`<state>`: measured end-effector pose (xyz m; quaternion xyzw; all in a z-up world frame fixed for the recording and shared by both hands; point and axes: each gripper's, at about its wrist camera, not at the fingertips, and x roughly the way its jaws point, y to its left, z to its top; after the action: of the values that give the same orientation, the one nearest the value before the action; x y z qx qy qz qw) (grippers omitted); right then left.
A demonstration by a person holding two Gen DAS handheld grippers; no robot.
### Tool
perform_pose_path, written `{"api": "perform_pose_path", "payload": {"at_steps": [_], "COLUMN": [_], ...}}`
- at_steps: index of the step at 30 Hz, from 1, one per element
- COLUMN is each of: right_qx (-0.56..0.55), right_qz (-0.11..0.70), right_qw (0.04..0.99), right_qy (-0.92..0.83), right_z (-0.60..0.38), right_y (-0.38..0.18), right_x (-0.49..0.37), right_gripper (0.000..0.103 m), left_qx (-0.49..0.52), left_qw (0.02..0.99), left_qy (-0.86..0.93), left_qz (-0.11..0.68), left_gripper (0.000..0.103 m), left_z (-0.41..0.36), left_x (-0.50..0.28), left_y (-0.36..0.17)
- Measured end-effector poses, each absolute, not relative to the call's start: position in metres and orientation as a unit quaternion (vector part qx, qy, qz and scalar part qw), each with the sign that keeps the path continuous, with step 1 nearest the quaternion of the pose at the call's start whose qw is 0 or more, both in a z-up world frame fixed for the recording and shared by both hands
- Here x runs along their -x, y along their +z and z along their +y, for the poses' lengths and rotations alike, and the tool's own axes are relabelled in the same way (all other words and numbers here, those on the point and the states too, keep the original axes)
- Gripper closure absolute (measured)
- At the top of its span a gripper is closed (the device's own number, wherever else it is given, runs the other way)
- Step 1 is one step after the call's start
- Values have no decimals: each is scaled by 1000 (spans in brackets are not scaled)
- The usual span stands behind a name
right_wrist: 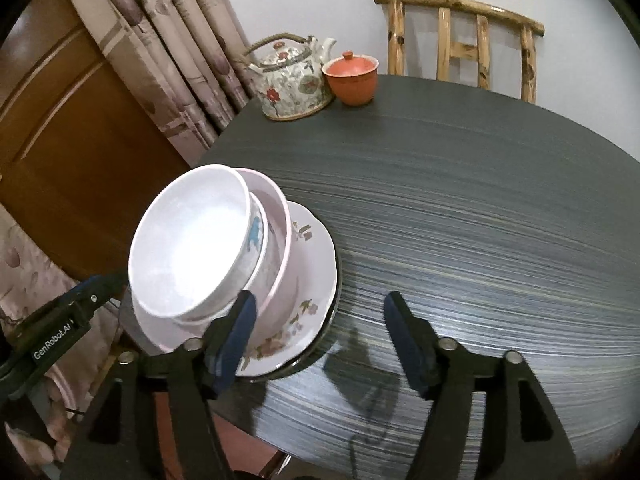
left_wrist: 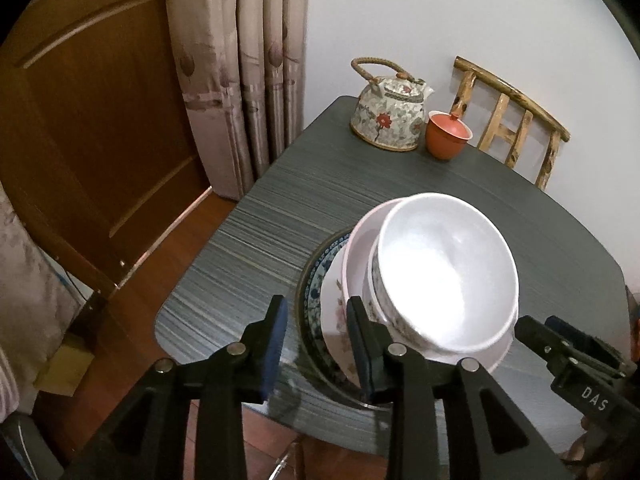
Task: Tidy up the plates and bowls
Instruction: 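Lower the nested bowls with both tools onto the floral plate, then open both tools and pull them back from the pink bowl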
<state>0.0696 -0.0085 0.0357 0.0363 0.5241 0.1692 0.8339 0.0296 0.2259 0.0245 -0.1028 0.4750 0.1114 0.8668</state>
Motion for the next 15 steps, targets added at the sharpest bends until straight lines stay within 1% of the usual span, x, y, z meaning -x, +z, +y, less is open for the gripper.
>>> {"api": "perform_pose_path", "payload": {"at_steps": [2,7,9,12,14,15], "right_qx": [-33,-36,-36,-35,-31,-31], "right_qz": [517,504,500,493,493,493], "right_qw": [839,846,848,851,851,850], "right_qy": [168,172,171,175,179,181], "right_z": [-13,-23,-25,-28,-27,-27], "right_y": [37,39,39,39,39,39], "right_x": [-62,-45,-39,-27,-21,-18], "right_gripper": [34,31,25,21,20,18], "left_qx": [93,92,91,86,83,82], "left_qw": [869,872,871,872,872,873], "left_qy": [111,104,100,97,98,98], "left_qz": [472,470,472,473,472,471], "left_gripper": [69,68,68,68,65,63], "left_z": [222,210,205,195,189,187], "left_x": [-22,-6,-2,6,10,12], "left_y": [25,24,23,23,23,23]}}
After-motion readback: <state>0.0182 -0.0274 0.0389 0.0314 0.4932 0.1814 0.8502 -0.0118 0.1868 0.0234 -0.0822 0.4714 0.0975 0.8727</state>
